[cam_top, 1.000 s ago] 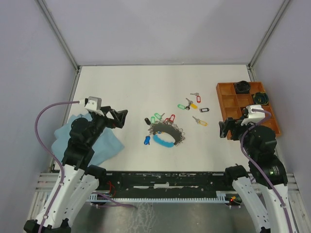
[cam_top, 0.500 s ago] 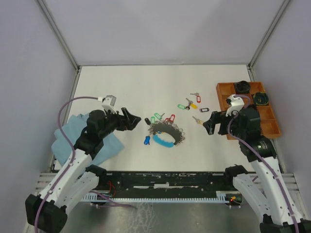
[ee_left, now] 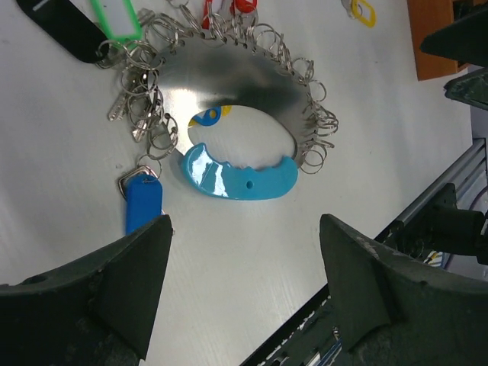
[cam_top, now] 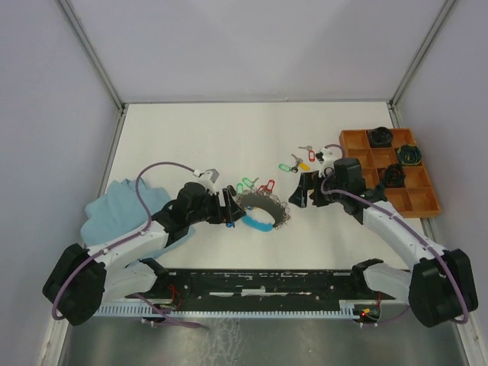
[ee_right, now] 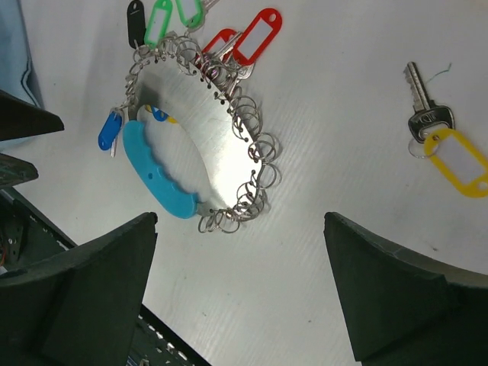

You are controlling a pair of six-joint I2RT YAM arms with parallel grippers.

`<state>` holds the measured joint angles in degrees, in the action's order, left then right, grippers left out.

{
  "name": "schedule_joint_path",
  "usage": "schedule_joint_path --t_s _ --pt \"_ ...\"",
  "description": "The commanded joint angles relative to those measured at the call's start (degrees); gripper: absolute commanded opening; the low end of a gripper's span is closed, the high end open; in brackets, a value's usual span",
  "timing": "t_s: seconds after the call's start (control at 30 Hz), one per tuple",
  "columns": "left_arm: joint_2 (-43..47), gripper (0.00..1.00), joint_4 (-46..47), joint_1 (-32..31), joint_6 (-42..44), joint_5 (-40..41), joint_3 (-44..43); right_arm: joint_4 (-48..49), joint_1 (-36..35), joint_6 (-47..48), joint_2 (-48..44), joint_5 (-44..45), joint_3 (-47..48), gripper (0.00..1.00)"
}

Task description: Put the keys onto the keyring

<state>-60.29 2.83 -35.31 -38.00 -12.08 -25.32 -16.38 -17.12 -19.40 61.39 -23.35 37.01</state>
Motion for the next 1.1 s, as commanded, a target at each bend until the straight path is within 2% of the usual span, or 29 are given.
schedule_joint_path --t_s 0.0,0.27,0.43,0.53,0.7,1.07 --pt "-4.7 0.82 8.6 -3.2 -4.3 2.3 0.2 10.4 -2.9 -1.3 8.2 0.1 1.9 0.97" --pt "-14.2 0.76 14.7 -6.7 -6.5 4.0 -0.1 14.9 -5.9 -0.6 23.9 2.6 6.8 0.95" --pt "-19.0 0.75 16.9 -6.9 -6.7 4.9 -0.1 16.4 -6.9 -1.5 29.7 2.4 7.8 0.93" --pt "-22.1 0.69 17.9 -6.9 -5.8 5.5 -0.7 16.5 -8.2 -1.7 31.9 2.5 7.6 0.92" --pt "-26.1 0.62 14.7 -6.9 -3.1 8.4 -3.3 16.3 -11.3 -3.8 32.0 1.6 5.8 0.89" --pt "-23.9 0.62 5.0 -5.9 3.5 18.4 -7.0 20.1 -19.4 -12.5 25.5 1.9 0.9 0.87"
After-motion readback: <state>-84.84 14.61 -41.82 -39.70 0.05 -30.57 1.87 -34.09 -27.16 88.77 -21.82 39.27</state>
